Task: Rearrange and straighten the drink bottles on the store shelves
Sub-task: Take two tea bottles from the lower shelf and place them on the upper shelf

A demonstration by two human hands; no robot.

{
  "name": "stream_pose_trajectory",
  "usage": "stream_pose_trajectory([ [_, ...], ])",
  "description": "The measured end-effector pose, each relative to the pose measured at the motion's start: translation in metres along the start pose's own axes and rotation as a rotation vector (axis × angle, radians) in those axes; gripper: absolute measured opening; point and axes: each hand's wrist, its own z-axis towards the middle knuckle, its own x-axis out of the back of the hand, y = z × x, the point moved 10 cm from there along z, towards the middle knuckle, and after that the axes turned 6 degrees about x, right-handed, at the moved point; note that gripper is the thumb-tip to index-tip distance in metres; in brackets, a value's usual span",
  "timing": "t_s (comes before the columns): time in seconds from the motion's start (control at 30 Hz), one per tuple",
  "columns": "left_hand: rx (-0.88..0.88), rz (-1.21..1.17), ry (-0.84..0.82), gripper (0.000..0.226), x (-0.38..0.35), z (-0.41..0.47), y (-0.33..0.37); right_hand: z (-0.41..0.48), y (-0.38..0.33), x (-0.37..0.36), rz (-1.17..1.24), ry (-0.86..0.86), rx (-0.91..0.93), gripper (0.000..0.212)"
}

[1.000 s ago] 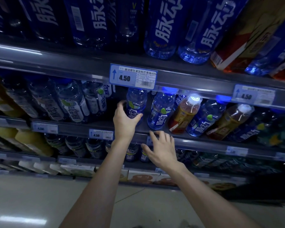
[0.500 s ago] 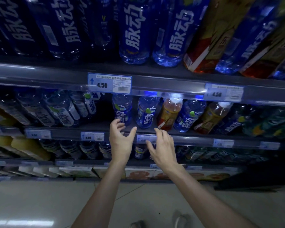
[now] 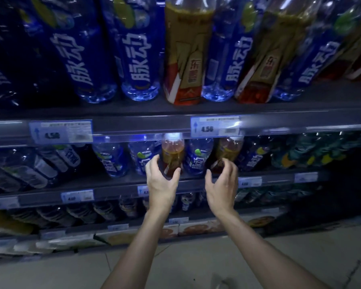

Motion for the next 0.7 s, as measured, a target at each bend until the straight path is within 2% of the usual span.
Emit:
stream_pose_trajectory([
  [0.13,0.052,0.023,0.045,0.078,-0.02,0.003,0.005,0.019,0.031,0.008,0.073,0.084,-0.128,0.06],
  [0.43,0.17,-0.001,0.23,0.077,-0.03,0.008,-0.01,0.035,0.059,-0.019,0.181,-0.007,-0.253,0.077],
  [0.7,0.195,0.017,0.253,0.074,-0.028,0.014,-0.009,0.04,0.059,-0.019,0.246,0.056,-0.289,0.076],
])
